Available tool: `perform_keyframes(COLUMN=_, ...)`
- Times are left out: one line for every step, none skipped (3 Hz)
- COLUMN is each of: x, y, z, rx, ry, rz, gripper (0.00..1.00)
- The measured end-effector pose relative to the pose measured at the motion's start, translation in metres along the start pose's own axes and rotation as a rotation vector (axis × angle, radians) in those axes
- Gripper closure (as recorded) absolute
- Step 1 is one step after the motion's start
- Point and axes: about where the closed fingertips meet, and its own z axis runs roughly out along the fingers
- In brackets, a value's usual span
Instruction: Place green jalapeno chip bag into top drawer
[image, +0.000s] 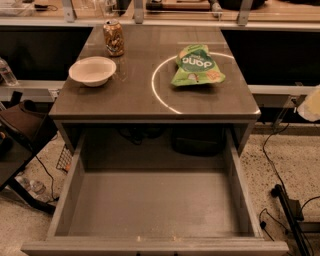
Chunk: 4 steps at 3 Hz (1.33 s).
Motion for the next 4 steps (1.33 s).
perform_keyframes(x=-0.005, y=-0.002, z=0.002, rx=0.000, ry=-0.006, rz=0.007, gripper=0.00)
perform_keyframes(x=-0.039, y=-0.016, z=0.021, rx=-0.003, ry=-0.045, rz=0.061, gripper=0.00)
perform_keyframes(x=-0.084, y=-0.031, z=0.055, rx=-0.032, ry=-0.133, rz=0.158, gripper=0.00)
perform_keyframes(x=-0.124, y=-0.041, z=0.103, rx=-0.081, ry=-0.240, rz=0.293, gripper=0.00)
